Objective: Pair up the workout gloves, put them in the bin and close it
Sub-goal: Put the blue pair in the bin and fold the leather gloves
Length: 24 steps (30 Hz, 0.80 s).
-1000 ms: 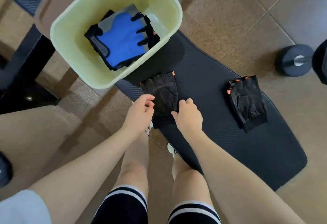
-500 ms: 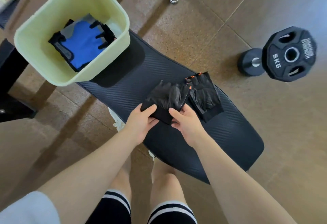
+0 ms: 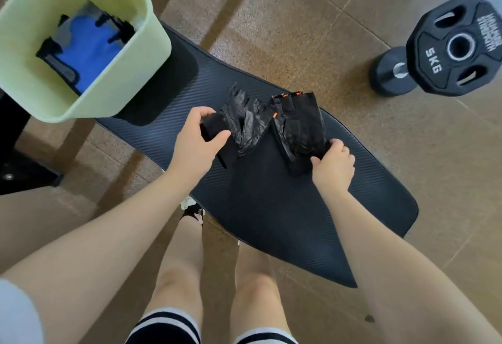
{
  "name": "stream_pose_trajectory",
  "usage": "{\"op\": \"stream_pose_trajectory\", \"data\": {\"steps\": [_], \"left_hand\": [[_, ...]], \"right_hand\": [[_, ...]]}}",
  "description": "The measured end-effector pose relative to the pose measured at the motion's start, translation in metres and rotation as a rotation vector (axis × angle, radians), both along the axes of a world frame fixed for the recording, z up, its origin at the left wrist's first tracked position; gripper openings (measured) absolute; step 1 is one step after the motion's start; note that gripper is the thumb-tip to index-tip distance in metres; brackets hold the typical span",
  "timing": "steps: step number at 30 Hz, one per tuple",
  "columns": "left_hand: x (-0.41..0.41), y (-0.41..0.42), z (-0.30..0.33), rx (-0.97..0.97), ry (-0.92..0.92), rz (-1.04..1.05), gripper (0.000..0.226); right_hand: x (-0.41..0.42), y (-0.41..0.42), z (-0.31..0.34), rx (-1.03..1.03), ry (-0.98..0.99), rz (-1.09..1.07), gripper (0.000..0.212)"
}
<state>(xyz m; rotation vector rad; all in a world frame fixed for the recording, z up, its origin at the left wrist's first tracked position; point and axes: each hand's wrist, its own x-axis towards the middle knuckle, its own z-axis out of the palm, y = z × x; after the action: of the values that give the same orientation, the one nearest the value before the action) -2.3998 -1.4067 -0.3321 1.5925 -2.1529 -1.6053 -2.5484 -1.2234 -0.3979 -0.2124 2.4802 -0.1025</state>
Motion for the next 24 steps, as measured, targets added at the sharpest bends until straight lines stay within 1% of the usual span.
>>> {"op": "stream_pose_trajectory", "data": {"steps": [2,4,6,7,10,12,14,16,19,24], "left_hand": [[-0.003,0.008,0.009,0.008,0.007,0.011,0.033],[-0.006,0.016,0.022,0.062,0.029,0.054,0.035],[-0.006,0.024,0.041,0.087,0.028,0.07,0.034],[-0.008,0.028,0.053,0.077,0.017,0.046,0.032],[-0.011,0.04,0.083,0.025,-0.037,-0.076,0.022],[-0.015,0.052,0.109,0.0,-0.048,-0.114,0.024],[-0.022,0.065,0.138,-0.017,-0.011,-0.14,0.023],[-0.029,0.078,0.161,-0.04,0.049,-0.186,0.022],[-0.034,0.09,0.186,-0.082,0.088,-0.251,0.025],[-0.027,0.081,0.201,-0.155,0.097,-0.206,0.022]], "right_hand": [[0.003,0.004,0.006,-0.139,-0.094,-0.145,0.033],[0.006,0.011,0.026,-0.296,-0.164,-0.258,0.024],[0.007,0.019,0.059,-0.409,-0.153,-0.281,0.016],[0.005,0.022,0.083,-0.465,-0.127,-0.29,0.013],[0.008,0.025,0.146,-0.585,-0.049,-0.313,0.013],[0.015,0.022,0.184,-0.635,-0.08,-0.296,0.015],[0.023,0.016,0.212,-0.64,-0.11,-0.204,0.016],[0.029,0.005,0.231,-0.652,-0.128,-0.166,0.015],[0.037,-0.01,0.252,-0.692,-0.159,-0.21,0.011],[0.046,-0.013,0.272,-0.792,-0.091,-0.226,0.019]]}}
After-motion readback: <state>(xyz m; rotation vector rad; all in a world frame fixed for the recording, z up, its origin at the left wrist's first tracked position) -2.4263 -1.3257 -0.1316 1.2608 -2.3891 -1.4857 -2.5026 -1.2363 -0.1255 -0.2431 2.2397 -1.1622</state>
